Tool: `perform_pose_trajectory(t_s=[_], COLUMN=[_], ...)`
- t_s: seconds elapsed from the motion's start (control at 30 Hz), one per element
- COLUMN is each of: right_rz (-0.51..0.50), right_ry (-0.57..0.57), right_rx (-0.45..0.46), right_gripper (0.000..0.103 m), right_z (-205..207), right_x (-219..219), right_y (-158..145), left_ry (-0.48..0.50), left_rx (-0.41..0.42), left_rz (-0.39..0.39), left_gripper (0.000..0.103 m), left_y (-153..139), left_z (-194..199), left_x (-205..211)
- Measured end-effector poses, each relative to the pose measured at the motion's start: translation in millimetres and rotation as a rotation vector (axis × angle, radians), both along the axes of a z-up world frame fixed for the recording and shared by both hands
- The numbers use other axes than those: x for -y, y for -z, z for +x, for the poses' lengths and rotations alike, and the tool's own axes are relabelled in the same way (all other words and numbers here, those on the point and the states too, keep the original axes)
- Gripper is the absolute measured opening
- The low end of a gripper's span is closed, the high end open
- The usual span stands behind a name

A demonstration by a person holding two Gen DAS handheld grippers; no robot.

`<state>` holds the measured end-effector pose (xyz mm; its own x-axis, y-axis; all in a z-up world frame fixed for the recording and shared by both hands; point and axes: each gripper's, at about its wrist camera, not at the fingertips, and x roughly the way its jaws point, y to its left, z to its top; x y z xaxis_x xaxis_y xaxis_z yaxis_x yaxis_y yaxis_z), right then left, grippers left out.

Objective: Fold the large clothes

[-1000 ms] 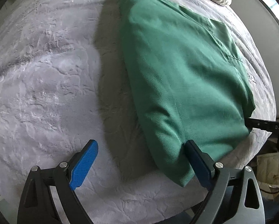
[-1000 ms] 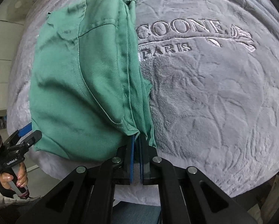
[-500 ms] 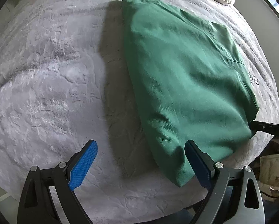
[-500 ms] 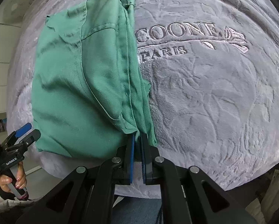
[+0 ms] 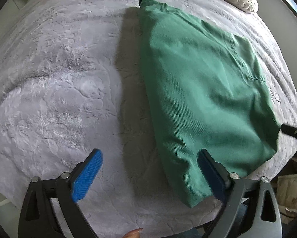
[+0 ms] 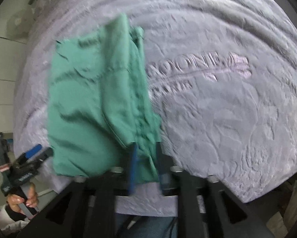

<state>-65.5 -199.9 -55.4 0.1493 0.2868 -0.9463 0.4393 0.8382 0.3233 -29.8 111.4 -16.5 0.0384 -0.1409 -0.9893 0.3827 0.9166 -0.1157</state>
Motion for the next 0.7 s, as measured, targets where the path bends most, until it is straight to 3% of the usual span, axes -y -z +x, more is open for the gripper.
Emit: perform_pose_trajectory(t_s=[0.07, 0.2, 0.43, 0.57, 0.7], right_rz=[-0.012, -0.024, -0.159, -0.138, -0.147], right_ry=[-0.010, -0.042, -0.086, -0.049, -0.065], right_rx=[0.050, 0.063, -0.051, -0.084, -0.071], right_gripper=[0.057, 0.057, 0.057, 0.064, 0.064], right_z=[5, 18, 34, 32, 32], right_x=[-3, -14, -23, -8, -8], right_y=[-9, -11, 21, 36, 26], left_ry=[-0.002, 0.020, -0.007, -0.015, -0.023], left_rx=[-0.002, 0.022, 0.040, 0.001, -0.004], left_rz=[-0.003, 0.037, 0.050, 0.077, 0.058], left_gripper=[0.103, 0.103, 0.103, 0.103, 0.103], left_y=[0, 0, -2, 6, 5], left_z=[0, 1, 4, 6, 6], left_x=[3, 16, 19, 12, 10])
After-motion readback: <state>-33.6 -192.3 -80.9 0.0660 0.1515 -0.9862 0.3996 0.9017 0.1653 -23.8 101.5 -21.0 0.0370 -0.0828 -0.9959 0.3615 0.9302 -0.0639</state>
